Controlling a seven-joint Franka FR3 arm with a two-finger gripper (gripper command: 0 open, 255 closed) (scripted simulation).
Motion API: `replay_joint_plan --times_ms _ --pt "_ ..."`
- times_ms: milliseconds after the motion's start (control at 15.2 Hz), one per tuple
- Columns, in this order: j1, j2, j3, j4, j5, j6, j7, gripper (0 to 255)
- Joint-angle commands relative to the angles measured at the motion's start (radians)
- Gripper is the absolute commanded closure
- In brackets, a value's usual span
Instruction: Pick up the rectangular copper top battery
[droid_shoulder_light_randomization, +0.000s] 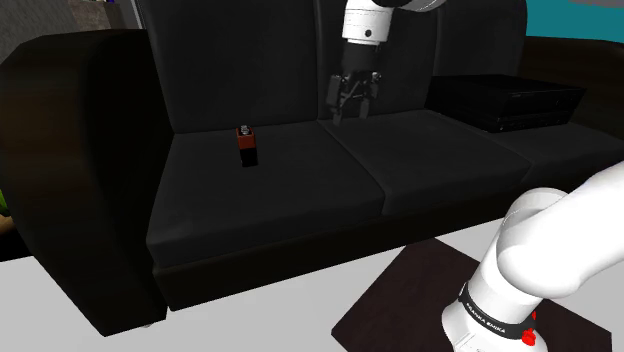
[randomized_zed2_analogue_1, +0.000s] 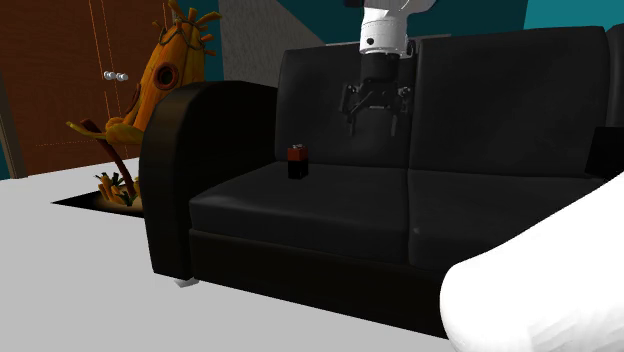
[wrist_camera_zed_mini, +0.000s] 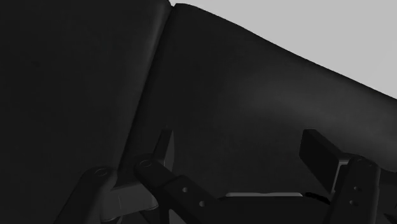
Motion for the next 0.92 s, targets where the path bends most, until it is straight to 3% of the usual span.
replay_joint_plan --times_ms 0,462,858 --pt "0.006 0.08 0.03 0.057 0.002 0.02 0.039 0" --pt "0.025 0.346 0.115 0.298 -0.029 0.028 0.169 0" --pt "0.061 0.603 0.167 0.575 -0.093 -0.017 0.281 0"
